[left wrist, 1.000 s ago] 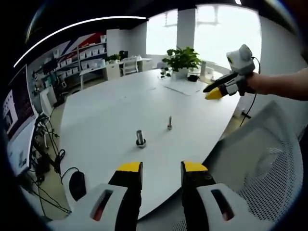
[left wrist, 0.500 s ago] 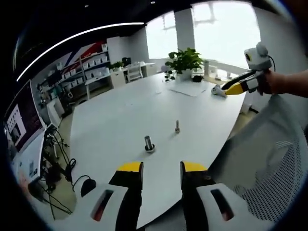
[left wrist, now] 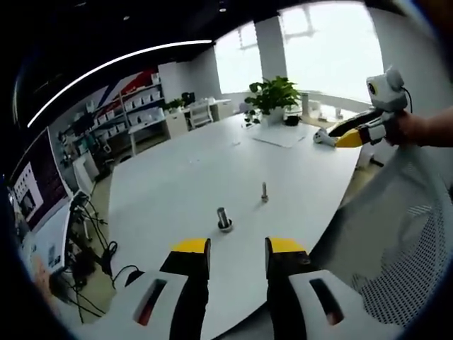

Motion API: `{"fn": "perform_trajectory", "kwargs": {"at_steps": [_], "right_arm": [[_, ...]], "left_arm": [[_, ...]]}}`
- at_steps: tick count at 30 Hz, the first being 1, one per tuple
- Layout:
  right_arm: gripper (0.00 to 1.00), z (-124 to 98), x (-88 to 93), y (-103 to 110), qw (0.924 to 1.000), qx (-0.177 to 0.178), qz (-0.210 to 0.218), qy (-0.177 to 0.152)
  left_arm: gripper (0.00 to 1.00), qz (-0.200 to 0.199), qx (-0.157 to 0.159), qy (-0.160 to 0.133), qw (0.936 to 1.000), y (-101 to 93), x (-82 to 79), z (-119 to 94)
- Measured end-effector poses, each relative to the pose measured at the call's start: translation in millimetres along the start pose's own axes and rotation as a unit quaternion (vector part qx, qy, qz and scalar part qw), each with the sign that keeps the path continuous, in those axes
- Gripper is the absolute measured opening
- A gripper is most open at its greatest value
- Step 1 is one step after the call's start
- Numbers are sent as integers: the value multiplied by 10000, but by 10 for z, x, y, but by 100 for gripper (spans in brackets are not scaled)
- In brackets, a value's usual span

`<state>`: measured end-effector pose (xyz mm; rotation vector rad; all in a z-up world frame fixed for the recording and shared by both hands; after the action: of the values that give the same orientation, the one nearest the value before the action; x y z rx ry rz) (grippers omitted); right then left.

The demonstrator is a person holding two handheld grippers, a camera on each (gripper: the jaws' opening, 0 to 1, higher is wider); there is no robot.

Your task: Place the washer onto the threaded stud by aligning its center hole with the stud, sliding it down to the base, and recovering from edge contact or off-axis alignment until the washer reaches the visible bottom stop.

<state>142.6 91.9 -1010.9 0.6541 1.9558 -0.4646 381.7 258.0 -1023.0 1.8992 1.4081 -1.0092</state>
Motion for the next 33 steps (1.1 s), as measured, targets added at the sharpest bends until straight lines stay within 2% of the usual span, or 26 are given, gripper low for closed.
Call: {"fn": "perform_trajectory", "kwargs": {"at_steps": [2,7,11,19,20,22,24,31,33], "right_arm": [[38,24,41,-11,10000,11,-1,93],[40,26,94,54,9995,1,-284,101],[45,53,121,44,9997,-55,-198,159],[45,30,163,28,9996,6,-10,276],[46,26,154,35,9996,21,6,267],[48,27,126,33,9999,47,13,134],[51,38,138,18,9998,74,57,169],[51,32,133,12,9999,117,52,101],[51,41,165,4,9996,155,32,238]], "left_arm": [[29,14,-18,14,10000,24,15,-3],[29,-116,-163,-268,9994,35,-57,-89],[29,-218,-195,-427,9987,76,-74,-110],[29,-335,-130,-326,9988,89,-12,-87],[29,-335,-130,-350,9987,110,3,-87],[28,-374,-132,-318,9987,26,-48,-106],[28,-387,-127,-281,9988,72,5,-97],[28,-340,-134,-260,9990,83,18,-98],[28,-388,-109,-250,9989,75,14,-93]]}}
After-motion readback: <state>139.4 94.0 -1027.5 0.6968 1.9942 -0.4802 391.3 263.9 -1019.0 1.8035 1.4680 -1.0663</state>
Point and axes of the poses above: the point that each gripper's makers call its tool centre point, and the gripper's own axes: z roughly forward along the fingers, y roughly to its left, x roughly out of its underside, the point moved 5 cm from there along -z, roughly backward along the fingers, and after that the axes turned 13 degrees about x, right-handed, at the moved point
